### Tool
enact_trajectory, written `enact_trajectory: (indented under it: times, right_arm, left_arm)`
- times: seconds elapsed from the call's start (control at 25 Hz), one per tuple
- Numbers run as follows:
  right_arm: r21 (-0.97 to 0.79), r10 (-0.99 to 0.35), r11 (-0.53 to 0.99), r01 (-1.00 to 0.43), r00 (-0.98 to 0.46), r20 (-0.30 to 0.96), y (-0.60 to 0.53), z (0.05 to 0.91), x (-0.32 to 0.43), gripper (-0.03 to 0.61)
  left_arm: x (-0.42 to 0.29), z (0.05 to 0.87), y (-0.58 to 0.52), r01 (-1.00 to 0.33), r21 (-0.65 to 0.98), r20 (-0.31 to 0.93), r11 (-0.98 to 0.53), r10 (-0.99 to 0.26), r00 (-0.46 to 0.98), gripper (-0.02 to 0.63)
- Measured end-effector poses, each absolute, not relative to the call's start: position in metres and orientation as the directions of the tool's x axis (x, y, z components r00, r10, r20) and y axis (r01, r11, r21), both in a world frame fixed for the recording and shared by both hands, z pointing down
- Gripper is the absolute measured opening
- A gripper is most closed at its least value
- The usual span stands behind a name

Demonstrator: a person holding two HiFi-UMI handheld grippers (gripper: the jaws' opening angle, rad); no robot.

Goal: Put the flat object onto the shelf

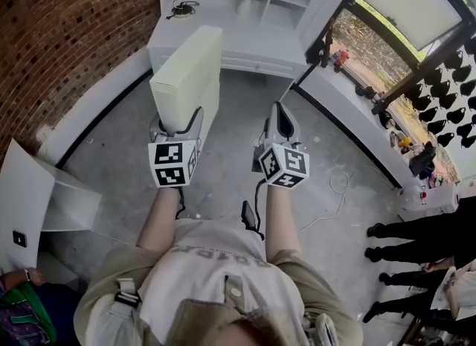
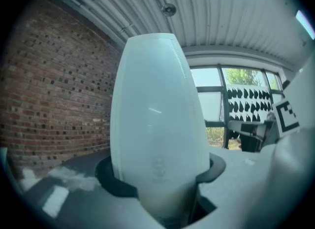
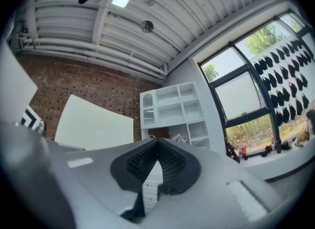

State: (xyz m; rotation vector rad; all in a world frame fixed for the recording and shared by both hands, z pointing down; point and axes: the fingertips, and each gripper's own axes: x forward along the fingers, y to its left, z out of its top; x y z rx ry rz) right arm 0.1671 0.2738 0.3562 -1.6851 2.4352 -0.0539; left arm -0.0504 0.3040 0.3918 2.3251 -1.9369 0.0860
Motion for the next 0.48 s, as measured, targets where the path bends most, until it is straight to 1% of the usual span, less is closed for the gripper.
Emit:
enact_trajectory:
  times: [0.08,0.16,0.28,0.4,0.48]
  right_arm:
    - [-0.212,-0.932,0.361,-0.908,-0.341,-0.125,0.270,0.360,0.176,0.013]
    - [-0.282,-0.926,0.378,-0.882,-0.360,-0.115,0.269,0.366,0.184,0.090]
    - [-0.398,-0.921,0.385,-0.832,-0.377,-0.103,0.272,0.380,0.196,0.170]
    - [-0.524,-0.920,0.369,-0.768,-0.381,-0.090,0.279,0.398,0.207,0.259]
    - [-0.601,-0.918,0.353,-0.717,-0.389,-0.074,0.285,0.413,0.209,0.303]
  left_arm:
    - [-0.052,0.394,0.299,-0.967,0.190,0.099,-0.169,-0.977,0.190,0.299]
    - [-0.054,0.397,0.294,-0.926,0.342,0.075,-0.158,-0.978,0.195,0.299]
    - [-0.056,0.401,0.289,-0.835,0.532,0.027,-0.142,-0.983,0.184,0.299]
    - [-0.057,0.401,0.286,-0.738,0.662,-0.025,-0.131,-0.988,0.152,0.299]
    - [-0.058,0.400,0.284,-0.676,0.727,-0.053,-0.125,-0.991,0.127,0.299]
